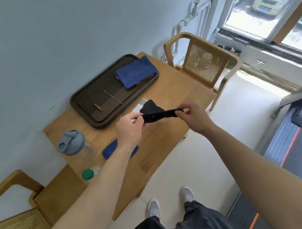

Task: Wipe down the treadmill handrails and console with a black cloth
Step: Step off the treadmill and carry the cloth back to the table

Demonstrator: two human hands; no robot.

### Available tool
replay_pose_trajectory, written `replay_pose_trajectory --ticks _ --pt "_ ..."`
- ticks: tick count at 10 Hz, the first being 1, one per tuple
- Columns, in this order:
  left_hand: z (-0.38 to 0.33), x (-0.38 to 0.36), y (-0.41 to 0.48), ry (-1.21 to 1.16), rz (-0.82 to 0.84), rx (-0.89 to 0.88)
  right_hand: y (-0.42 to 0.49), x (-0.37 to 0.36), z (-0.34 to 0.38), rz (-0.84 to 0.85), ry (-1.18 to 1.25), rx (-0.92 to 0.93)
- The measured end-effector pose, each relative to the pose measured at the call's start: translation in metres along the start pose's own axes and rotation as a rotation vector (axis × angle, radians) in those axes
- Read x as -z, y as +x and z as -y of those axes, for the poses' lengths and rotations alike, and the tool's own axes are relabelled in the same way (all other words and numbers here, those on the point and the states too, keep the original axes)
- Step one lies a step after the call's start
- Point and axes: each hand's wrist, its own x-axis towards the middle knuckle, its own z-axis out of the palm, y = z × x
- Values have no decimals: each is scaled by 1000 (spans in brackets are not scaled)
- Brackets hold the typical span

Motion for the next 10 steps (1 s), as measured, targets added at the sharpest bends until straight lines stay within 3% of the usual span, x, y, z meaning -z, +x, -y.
replay_pose_trajectory --ticks 2,4,6,8,10 --pt "76 -62 -13 105 103 334 -6 -40 -85 278 -47 -154" --pt "101 -98 9 21 -29 511 31 -61 -115 345 7 -207" --pt "86 -103 66 -177 -157 502 101 -75 -115 334 39 -209" --pt "73 -92 77 -33 11 447 107 -72 -100 340 -95 -271" --pt "46 -49 68 315 270 404 97 -39 -53 475 -205 -273"
